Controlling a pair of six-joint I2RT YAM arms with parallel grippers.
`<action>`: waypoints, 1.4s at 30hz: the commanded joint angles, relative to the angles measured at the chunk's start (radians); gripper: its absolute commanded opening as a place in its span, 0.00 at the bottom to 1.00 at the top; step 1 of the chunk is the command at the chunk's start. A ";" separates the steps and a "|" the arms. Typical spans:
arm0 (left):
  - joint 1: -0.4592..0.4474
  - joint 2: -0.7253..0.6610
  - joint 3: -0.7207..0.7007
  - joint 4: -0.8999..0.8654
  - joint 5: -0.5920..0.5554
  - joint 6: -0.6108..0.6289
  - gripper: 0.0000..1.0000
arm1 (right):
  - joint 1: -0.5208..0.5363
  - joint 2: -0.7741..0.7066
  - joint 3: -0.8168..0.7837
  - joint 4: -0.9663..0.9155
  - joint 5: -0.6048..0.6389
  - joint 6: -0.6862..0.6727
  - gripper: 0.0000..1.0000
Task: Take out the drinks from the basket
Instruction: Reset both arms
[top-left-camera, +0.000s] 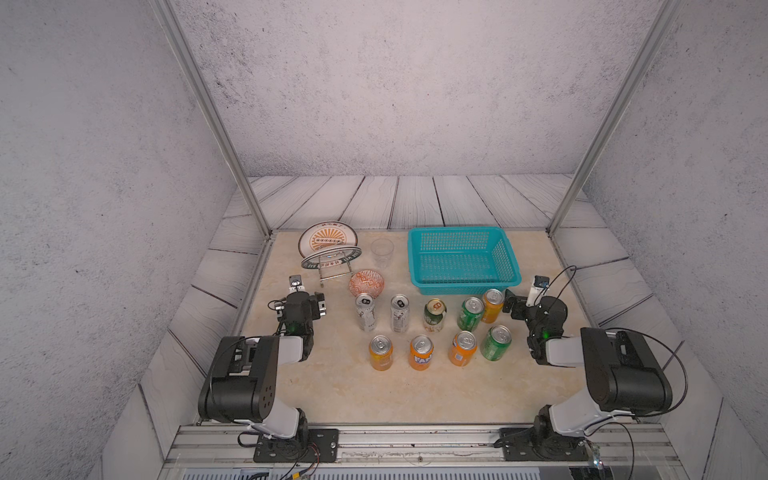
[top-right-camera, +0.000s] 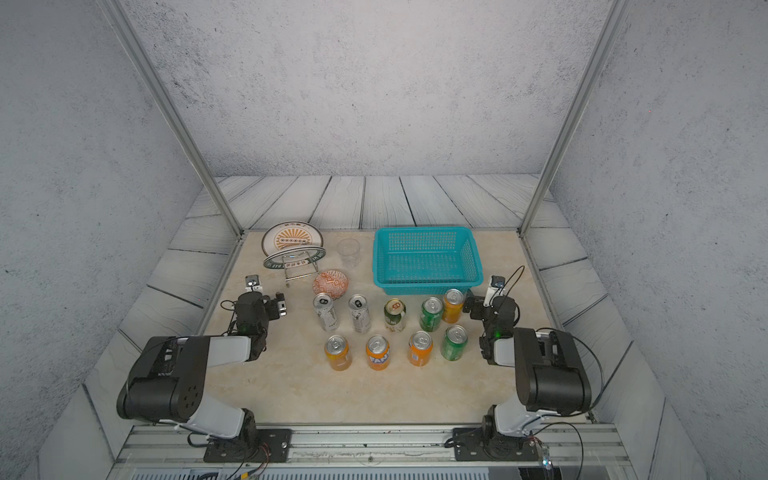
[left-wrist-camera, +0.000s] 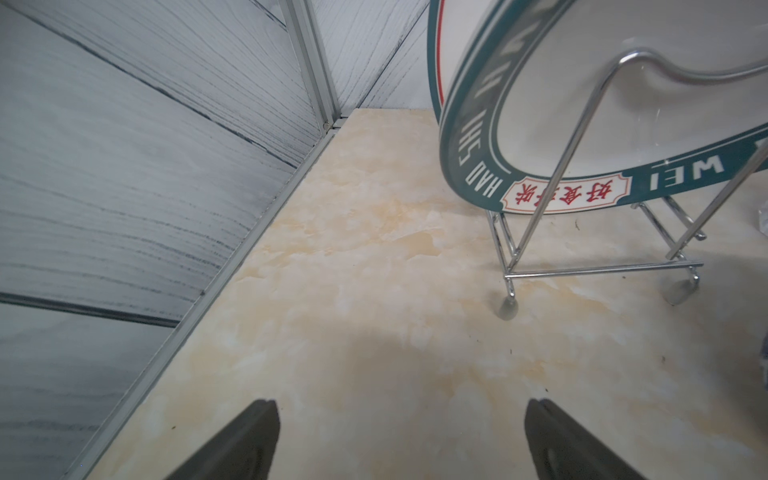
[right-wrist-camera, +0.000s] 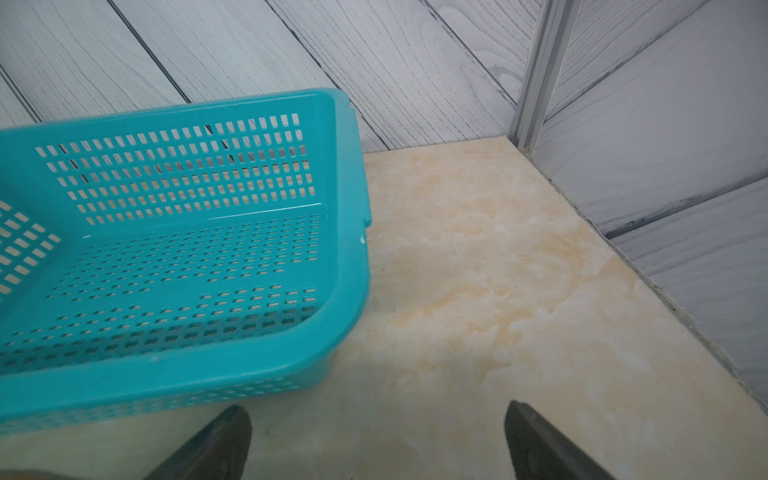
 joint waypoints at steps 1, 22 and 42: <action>0.006 0.001 0.014 0.016 0.010 0.010 0.99 | 0.008 0.004 0.012 -0.004 0.005 -0.013 1.00; 0.005 0.001 0.014 0.017 0.009 0.011 0.99 | 0.013 0.006 0.021 -0.018 0.014 -0.016 1.00; 0.006 0.001 0.014 0.017 0.010 0.010 0.99 | 0.014 0.004 0.019 -0.016 0.008 -0.017 1.00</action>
